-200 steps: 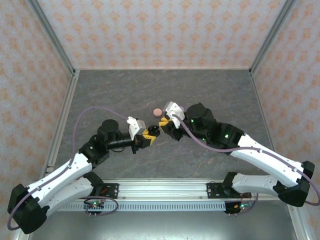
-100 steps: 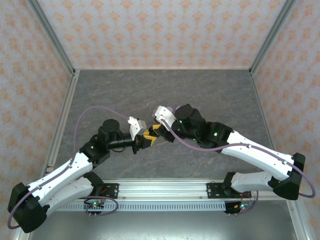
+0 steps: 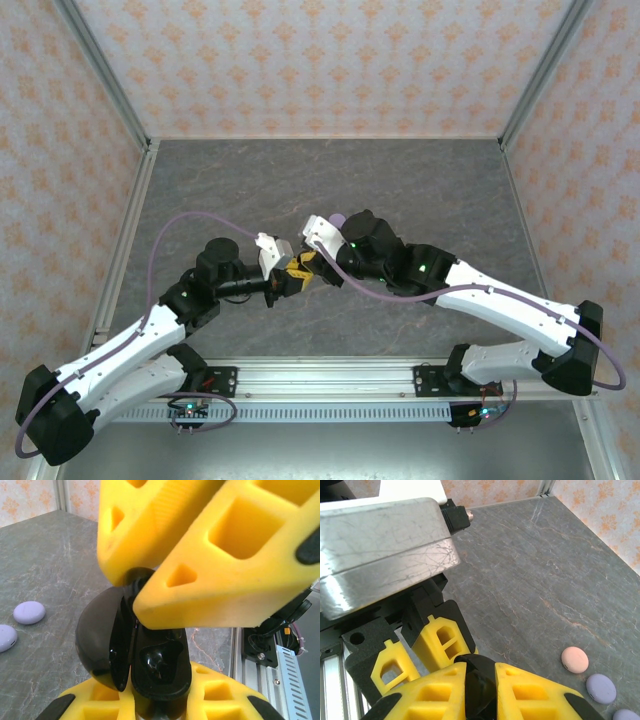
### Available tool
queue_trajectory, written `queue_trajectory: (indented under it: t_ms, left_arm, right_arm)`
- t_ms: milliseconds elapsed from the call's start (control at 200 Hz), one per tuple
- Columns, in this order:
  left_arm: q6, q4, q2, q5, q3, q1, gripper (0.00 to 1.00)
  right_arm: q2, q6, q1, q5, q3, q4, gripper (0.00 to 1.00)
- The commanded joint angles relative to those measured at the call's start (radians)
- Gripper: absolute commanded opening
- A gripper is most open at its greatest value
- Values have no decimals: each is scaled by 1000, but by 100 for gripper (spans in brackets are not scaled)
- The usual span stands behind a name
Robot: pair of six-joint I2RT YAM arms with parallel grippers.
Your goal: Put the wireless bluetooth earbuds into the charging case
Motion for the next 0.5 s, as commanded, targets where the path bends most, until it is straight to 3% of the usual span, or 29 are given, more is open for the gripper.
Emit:
queue_trajectory:
  t_ms: [0, 495]
  left_arm:
    - [-14, 53, -8, 32, 41, -9, 0]
    - [-34, 80, -16, 46, 40, -10, 0]
  right_arm:
    - [-2, -5, 7, -7, 11, 43, 18]
    - [7, -17, 8, -13, 0, 40, 18]
